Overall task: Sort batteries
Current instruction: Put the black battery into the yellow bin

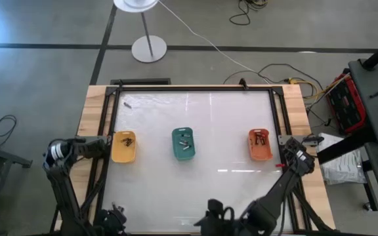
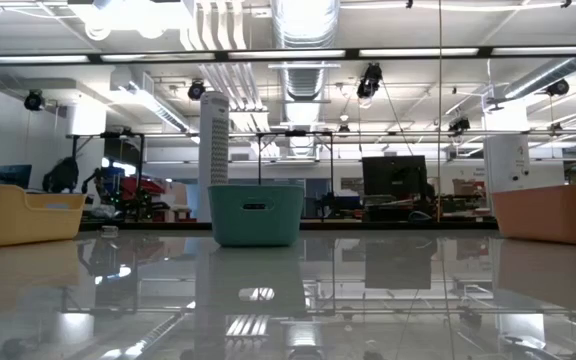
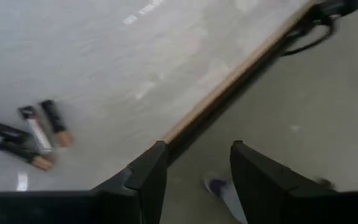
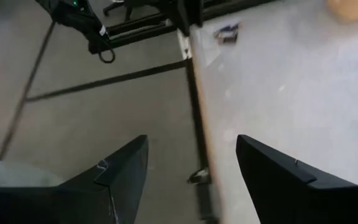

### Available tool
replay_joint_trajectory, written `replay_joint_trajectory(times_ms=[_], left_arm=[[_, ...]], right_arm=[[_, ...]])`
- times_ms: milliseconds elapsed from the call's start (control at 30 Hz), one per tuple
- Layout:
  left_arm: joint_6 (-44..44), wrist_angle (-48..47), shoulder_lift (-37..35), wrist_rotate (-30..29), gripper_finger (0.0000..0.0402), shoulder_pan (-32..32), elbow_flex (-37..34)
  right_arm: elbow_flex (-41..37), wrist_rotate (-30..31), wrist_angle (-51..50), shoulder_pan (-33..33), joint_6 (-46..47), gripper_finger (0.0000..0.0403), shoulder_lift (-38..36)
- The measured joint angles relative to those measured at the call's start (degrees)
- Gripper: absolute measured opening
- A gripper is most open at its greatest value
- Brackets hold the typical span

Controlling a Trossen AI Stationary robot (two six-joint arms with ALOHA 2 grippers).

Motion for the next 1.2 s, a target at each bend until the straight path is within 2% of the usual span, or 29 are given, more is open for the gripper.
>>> replay_joint_trajectory(times_ms=[233,433,500,667,867,933,1200], left_arm=[[-1.51,-7.42,2.67,1.67,0.0188,0.22,4.59],[0.21,-10.49,2.69,12.62,0.0223,1.13,2.57],[0.47,-10.24,2.68,13.22,0.0226,1.02,1.43],[2.1,-9.17,2.29,16.89,0.0221,2.2,-4.18],[7.22,4.1,0.61,18.91,0.0201,6.33,-12.6],[7.92,5.9,0.49,19.38,0.0194,7.79,-14.54],[7.97,5.65,-0.25,21.85,0.0169,9.7,-15.88]], right_arm=[[0.04,0.84,1.05,3.01,11.2,0.0249,2.99],[0.04,3.76,0.91,1.49,15.91,0.025,4.71],[0.06,4.42,0.98,0.05,17.68,0.0248,4.83],[0.07,4.63,1.83,-3.19,18.06,0.0242,4.81],[0.09,4.61,5.57,-4.42,17.37,0.023,4.72],[0.09,4.57,5.46,-4.42,17.58,0.0227,4.72],[0.09,4.52,4.89,-3.7,16.57,0.0226,4.7]])
